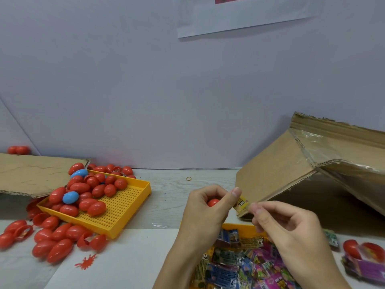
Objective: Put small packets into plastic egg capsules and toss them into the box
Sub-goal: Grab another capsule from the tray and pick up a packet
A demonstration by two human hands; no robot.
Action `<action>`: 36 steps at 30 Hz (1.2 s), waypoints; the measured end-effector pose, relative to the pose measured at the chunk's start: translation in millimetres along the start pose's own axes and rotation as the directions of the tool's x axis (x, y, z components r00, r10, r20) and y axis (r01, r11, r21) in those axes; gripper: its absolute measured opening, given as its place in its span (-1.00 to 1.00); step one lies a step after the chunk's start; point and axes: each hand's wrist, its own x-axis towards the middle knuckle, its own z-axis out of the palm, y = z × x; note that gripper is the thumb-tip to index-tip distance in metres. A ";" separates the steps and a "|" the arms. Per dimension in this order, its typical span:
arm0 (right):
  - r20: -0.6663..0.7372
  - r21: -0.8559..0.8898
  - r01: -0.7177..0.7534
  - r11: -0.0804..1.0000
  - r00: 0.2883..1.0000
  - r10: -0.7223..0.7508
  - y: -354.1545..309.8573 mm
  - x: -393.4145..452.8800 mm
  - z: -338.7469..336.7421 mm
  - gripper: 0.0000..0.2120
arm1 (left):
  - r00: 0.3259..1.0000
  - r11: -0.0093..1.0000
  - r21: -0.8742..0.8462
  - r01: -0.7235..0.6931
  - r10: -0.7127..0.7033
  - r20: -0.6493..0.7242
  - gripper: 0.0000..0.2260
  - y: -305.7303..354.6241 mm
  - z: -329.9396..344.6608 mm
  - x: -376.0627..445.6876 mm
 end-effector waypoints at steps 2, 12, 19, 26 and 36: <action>0.005 0.009 -0.009 1.000 1.000 0.009 -0.1 0.2 0.1 -0.71 | 1.000 1.000 -0.002 0.000 0.000 0.007 -0.64 0.2 0.1 0.0; 0.005 0.132 -0.061 0.989 0.998 0.061 2.3 2.9 -0.3 -0.66 | 0.996 0.996 0.087 -0.009 0.001 0.089 -0.69 -1.1 1.8 -0.5; -0.025 0.152 -0.064 0.986 0.997 0.068 5.9 4.6 -1.1 -0.65 | 0.988 0.994 0.108 -0.020 0.004 0.152 -0.73 1.4 3.8 -2.4; -0.061 0.270 -0.139 0.953 0.985 0.161 11.3 7.6 -5.4 -0.68 | 0.987 0.987 0.159 0.012 -0.037 0.156 -0.65 0.8 2.2 -2.5; 0.010 0.144 -0.103 0.984 0.995 0.102 10.1 5.9 -5.1 -0.77 | 0.998 0.995 0.097 0.015 -0.021 0.067 -0.76 0.0 0.7 -0.7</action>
